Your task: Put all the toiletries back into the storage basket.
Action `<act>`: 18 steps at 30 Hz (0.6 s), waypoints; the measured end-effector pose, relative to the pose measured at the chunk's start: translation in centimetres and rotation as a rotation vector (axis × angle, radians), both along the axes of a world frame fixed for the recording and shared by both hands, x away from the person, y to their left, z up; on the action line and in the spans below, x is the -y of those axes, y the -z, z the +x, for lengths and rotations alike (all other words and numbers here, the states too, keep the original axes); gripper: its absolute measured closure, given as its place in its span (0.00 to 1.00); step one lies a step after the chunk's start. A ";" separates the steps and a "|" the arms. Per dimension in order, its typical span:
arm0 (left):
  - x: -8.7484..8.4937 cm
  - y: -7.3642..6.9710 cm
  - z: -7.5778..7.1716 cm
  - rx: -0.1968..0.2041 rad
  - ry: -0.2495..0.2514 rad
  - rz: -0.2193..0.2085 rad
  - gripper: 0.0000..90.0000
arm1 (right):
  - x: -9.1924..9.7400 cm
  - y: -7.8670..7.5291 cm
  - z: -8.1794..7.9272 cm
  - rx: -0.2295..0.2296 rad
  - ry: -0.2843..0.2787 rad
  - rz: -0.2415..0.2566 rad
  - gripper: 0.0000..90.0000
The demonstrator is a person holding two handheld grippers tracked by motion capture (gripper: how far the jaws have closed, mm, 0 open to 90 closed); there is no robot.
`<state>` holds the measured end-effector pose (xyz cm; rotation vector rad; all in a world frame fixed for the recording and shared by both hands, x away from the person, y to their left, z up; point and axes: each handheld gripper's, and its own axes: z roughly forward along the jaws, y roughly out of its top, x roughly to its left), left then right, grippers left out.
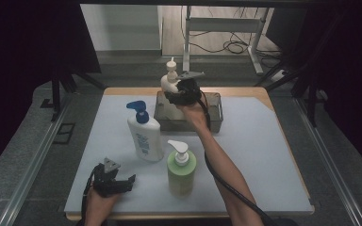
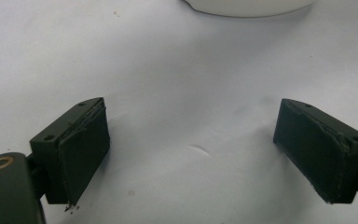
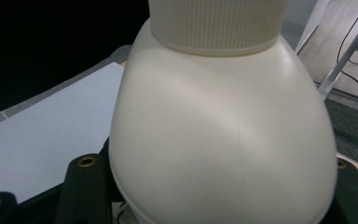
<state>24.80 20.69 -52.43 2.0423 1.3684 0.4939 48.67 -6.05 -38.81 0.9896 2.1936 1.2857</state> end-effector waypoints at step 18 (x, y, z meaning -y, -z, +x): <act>0.0 0.0 0.0 0.001 -0.002 -0.002 0.11 | 0.3 2.0 0.0 -0.046 0.002 -0.022 0.44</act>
